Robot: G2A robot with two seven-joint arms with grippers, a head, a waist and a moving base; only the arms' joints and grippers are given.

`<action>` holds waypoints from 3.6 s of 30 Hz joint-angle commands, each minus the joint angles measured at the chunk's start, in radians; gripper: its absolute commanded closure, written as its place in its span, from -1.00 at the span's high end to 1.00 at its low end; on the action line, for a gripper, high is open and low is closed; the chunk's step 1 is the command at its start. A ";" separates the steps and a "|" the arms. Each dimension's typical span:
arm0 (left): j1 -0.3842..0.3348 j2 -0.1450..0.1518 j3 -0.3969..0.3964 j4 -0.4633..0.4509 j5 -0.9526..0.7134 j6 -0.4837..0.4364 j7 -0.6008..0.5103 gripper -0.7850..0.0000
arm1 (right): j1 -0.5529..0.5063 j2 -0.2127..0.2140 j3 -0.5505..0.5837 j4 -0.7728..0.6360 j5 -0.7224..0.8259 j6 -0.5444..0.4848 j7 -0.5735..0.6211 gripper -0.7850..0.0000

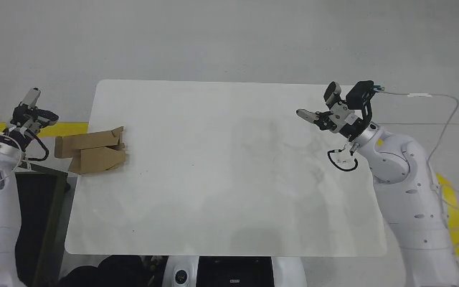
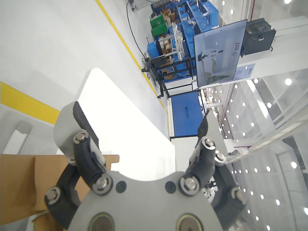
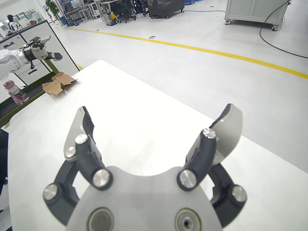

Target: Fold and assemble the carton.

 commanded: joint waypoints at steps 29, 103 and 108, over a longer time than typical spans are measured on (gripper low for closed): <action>0.364 -0.017 -0.097 -0.228 0.249 0.195 0.337 1.00 | 0.000 0.000 0.000 0.000 0.000 0.000 0.000 1.00; 0.176 -0.072 -0.024 0.091 -0.147 0.167 0.074 -1.00 | 0.000 0.000 0.000 0.000 0.000 0.000 0.000 1.00; 0.176 -0.072 -0.035 0.055 -0.189 0.172 0.039 -1.00 | 0.000 0.000 0.000 0.000 0.000 0.000 0.000 1.00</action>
